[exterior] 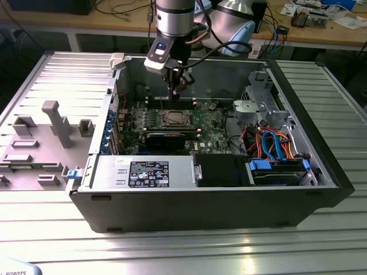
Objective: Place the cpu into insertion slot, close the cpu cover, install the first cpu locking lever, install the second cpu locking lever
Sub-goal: 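Install the first cpu locking lever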
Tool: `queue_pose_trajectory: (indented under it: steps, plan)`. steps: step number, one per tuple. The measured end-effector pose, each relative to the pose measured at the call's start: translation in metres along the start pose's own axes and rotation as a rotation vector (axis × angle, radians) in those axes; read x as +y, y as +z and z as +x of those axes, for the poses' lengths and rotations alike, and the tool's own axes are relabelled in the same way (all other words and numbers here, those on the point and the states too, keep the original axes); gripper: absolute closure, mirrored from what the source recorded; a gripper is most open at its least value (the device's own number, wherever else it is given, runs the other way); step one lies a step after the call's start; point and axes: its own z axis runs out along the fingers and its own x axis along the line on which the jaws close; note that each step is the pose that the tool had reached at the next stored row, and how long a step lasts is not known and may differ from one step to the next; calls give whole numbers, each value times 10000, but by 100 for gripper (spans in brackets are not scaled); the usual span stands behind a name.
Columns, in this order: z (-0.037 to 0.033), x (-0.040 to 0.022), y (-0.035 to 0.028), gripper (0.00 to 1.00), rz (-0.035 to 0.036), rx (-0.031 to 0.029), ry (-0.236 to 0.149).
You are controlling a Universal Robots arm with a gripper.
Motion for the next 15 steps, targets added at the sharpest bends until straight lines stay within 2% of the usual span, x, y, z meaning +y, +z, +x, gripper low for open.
queue_pose_trajectory:
  steps: [8,9,11,14,15]
  plan:
    - [1,-1,17,89,-74,7,-1549]
    - [1,-1,20,89,-90,8,-1873]
    - [2,0,23,89,-108,10,-2205]
    - [2,-1,28,89,-148,12,-3062]
    - [2,-1,29,89,-156,12,-3230]
